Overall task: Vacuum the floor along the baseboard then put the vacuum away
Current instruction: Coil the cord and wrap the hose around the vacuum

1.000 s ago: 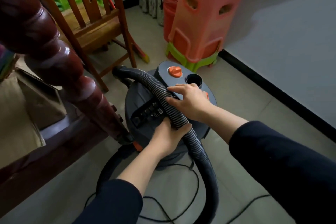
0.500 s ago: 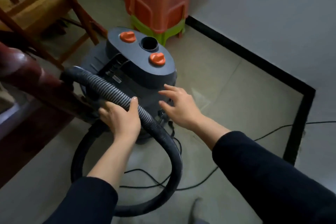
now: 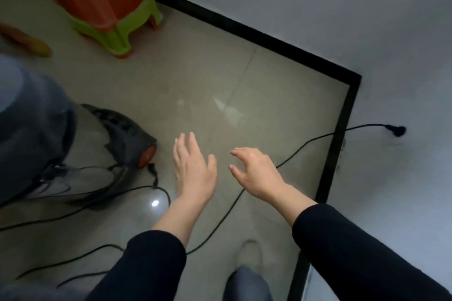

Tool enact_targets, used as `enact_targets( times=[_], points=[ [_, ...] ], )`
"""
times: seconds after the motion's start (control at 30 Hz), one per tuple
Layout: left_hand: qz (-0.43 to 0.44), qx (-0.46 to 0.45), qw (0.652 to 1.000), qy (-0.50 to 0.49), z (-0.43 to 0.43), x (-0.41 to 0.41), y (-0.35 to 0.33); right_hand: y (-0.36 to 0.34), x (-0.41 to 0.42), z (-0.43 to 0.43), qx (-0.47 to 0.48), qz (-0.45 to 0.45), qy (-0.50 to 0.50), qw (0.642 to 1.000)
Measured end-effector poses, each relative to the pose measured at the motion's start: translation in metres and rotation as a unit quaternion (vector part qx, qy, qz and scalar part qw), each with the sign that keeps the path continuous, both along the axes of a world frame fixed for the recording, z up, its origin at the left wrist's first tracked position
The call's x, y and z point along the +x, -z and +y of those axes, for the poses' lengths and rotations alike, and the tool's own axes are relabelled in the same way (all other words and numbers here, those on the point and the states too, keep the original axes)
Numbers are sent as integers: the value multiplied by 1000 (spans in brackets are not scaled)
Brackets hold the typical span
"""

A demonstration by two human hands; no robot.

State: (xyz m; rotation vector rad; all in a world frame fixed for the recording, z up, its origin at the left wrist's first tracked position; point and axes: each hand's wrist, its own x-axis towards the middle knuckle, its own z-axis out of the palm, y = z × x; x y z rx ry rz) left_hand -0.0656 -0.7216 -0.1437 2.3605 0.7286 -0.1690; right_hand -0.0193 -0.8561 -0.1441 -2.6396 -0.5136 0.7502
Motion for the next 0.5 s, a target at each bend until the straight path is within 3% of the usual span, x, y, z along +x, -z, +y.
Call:
enact_targets(
  times=[0.3,0.5],
  points=[
    [88,-45,974,202,-193,87,82,37,76,-217,-170,46,106,979],
    [124,-56,943,302,-262,129,127,57,144,-312,-250,1,187,950]
  ],
)
